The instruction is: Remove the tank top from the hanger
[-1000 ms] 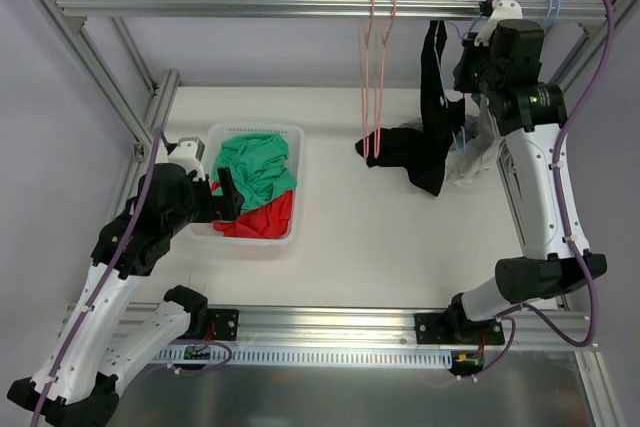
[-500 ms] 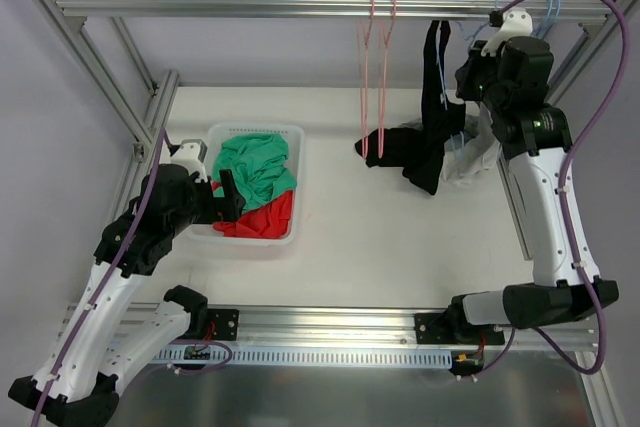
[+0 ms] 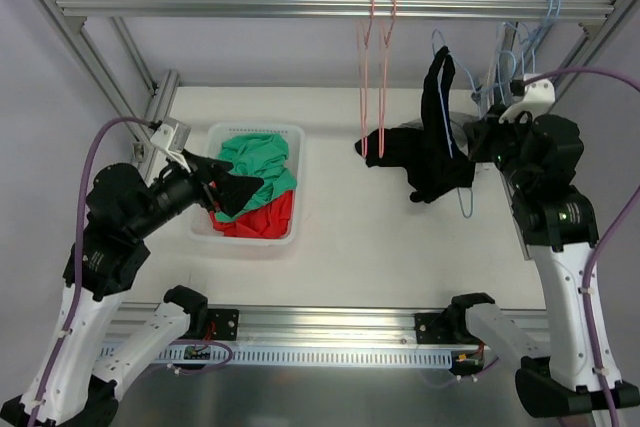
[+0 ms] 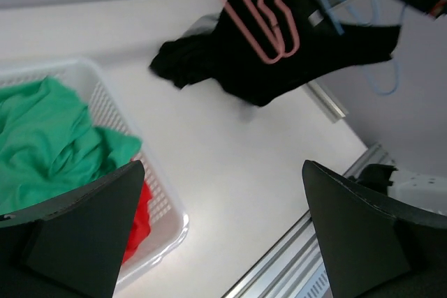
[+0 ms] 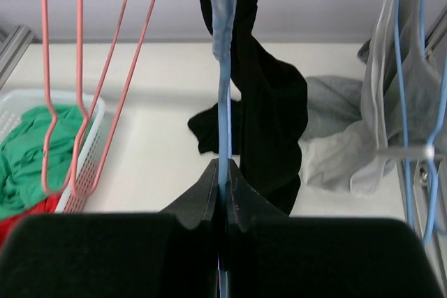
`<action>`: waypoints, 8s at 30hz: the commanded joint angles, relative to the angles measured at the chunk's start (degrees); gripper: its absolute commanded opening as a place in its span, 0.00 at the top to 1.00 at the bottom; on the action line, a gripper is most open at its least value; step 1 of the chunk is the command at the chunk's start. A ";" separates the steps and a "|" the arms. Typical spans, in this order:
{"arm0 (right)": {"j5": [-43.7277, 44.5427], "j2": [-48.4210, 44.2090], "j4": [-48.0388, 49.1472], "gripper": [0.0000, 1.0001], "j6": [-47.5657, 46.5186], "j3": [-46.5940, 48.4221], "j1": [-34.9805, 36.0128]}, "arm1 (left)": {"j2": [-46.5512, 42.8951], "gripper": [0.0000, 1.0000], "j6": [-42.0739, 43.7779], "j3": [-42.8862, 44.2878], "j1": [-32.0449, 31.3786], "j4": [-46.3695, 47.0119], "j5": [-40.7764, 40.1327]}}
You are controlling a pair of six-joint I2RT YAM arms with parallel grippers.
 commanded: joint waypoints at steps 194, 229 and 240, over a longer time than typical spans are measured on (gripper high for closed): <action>-10.01 -29.05 -16.59 0.00 -1.20 0.23 7.47 | 37.03 1.00 -10.43 21.74 -38.38 -16.69 -59.99; -17.30 -27.82 -12.38 0.01 1.09 -5.74 7.38 | 57.10 1.00 -9.45 12.36 -1.19 -13.36 -39.85; -16.09 -24.66 -10.97 0.01 1.96 -8.30 7.38 | 68.56 1.00 -13.58 5.76 0.04 -8.96 -38.61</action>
